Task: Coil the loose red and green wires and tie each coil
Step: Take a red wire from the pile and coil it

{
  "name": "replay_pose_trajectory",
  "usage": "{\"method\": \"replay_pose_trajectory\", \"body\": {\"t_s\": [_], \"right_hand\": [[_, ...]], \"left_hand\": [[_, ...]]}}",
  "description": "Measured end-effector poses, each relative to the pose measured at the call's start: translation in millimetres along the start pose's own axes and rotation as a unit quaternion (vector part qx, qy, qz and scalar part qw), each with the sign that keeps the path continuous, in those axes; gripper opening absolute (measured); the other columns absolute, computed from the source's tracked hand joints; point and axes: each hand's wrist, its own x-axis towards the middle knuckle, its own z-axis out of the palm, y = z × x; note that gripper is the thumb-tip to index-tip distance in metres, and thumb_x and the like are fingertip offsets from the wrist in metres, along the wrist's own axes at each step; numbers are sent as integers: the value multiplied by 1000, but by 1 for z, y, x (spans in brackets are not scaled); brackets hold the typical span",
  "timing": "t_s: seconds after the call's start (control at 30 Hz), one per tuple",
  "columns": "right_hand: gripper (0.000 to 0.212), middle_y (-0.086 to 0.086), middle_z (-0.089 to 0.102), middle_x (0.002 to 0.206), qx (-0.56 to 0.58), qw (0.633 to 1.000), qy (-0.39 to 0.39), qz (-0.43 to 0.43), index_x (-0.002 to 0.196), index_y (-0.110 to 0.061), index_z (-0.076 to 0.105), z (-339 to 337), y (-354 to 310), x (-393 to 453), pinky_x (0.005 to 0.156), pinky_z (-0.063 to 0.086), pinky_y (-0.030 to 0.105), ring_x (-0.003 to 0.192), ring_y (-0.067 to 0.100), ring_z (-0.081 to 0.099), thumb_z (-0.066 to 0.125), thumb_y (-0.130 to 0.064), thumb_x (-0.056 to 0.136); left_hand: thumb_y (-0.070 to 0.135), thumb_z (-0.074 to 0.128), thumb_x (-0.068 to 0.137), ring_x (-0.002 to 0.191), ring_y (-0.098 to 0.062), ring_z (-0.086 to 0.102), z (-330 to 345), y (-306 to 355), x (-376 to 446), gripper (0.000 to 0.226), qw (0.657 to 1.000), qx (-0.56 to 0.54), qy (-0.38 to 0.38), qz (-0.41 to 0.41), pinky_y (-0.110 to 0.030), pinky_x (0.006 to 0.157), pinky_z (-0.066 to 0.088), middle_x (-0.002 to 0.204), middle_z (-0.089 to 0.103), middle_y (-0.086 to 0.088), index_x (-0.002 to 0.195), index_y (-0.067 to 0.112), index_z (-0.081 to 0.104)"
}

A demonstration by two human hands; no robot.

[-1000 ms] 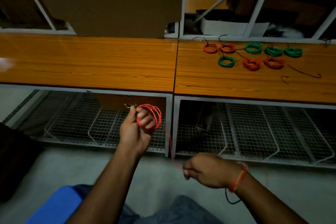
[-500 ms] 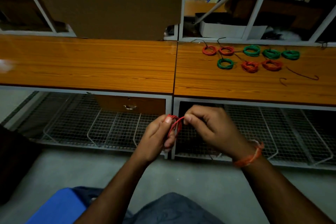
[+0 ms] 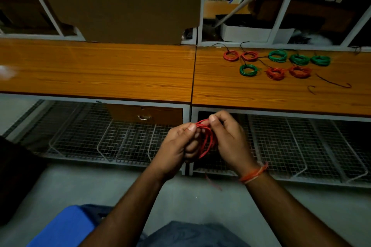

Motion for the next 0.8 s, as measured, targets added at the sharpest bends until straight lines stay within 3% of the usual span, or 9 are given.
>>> {"method": "replay_pose_trajectory", "body": {"t_s": [0.13,0.27,0.43,0.6,0.8], "right_hand": [[32,5,59,72,-22,997,70,15,84,-9,56,10,-1,-6,53,35,15,61,4,51,46,-27,108],[33,-1,53,65,11,996,81,17,82,-9,52,13,-5,-8,49,35,12,54,0,50,42,-24,109],[30,-2,50,66,-34,993,109,-41,84,-13,50,15,4,-4,49,32,18,57,6,46,39,-25,110],[31,-6,45,63,-65,993,83,-48,80,-19,47,7,9,3,49,31,17,56,5,45,40,-23,110],[34,-2,46,63,-68,995,44,-60,82,-12,50,3,12,9,49,30,19,55,7,43,39,-27,110]], "left_hand": [[32,40,106,40,-8,18,10,-5,2,29,994,-110,-20,-18,-20,40,18,53,24,6,88,11,50],[33,42,104,40,-6,21,14,-9,3,28,985,-166,-14,-34,-22,41,19,52,27,7,87,12,52],[30,45,104,42,-7,23,17,-8,4,26,982,-182,-1,-59,-24,46,24,54,24,6,89,11,55],[22,39,107,45,-9,26,20,-7,3,26,988,-131,-6,-75,-30,54,38,56,28,4,94,7,55],[24,38,105,43,-10,16,20,-9,5,28,975,-201,-1,-92,-29,50,23,52,24,8,88,9,55]]}}
